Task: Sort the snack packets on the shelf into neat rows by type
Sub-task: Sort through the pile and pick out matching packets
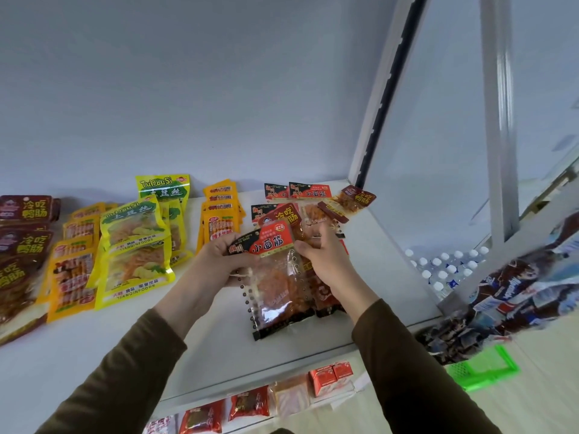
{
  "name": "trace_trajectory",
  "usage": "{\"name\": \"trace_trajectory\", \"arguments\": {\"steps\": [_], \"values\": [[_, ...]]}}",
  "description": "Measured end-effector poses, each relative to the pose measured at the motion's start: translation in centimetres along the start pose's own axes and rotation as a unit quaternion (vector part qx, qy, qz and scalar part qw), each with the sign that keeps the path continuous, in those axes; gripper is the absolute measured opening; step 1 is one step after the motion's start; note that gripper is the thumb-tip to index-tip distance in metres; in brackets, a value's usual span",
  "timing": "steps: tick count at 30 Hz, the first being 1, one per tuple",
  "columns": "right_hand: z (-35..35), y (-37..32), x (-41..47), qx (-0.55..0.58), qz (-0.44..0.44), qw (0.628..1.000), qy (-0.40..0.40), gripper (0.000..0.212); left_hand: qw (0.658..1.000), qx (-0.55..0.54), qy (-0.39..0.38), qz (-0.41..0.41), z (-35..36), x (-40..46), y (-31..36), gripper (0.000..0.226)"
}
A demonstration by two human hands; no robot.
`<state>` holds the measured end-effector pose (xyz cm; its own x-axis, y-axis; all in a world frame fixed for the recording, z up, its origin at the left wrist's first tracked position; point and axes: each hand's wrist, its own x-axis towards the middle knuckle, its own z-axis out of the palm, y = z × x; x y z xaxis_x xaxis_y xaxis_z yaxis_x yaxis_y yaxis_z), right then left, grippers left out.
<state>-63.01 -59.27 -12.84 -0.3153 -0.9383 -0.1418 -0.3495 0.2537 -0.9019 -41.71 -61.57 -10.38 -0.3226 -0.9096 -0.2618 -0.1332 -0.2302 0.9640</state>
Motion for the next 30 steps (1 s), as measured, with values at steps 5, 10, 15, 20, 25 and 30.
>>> {"name": "trace_trajectory", "arguments": {"steps": [5, 10, 15, 20, 25, 30], "values": [[-1.3, -1.1, 0.5, 0.120, 0.027, 0.992, 0.023, 0.026, 1.000, 0.003, 0.002, 0.011, -0.2, 0.6, -0.4, 0.039], [-5.3, -2.4, 2.1, 0.187, 0.029, 0.976, 0.109, 0.026, 0.975, 0.187, 0.074, 0.093, 0.6, 2.6, 0.3, 0.056], [-6.0, -4.1, 2.0, 0.239, -0.030, 0.969, 0.046, 0.024, 0.922, 0.315, 0.102, 0.200, 3.2, 3.3, 3.7, 0.077], [-2.6, -5.3, 2.3, 0.238, -0.062, 0.969, -0.035, 0.025, 0.992, -0.096, -0.045, 0.074, 6.3, 4.6, 6.9, 0.035], [-6.0, -3.3, 5.9, 0.052, -0.052, 0.982, 0.172, 0.032, 0.991, -0.124, 0.024, 0.037, 5.3, 6.6, 5.9, 0.024], [-8.5, 1.3, 10.7, -0.220, 0.073, 0.946, 0.227, 0.065, 0.988, -0.132, 0.073, 0.037, 4.1, 7.2, 5.3, 0.024]]}}
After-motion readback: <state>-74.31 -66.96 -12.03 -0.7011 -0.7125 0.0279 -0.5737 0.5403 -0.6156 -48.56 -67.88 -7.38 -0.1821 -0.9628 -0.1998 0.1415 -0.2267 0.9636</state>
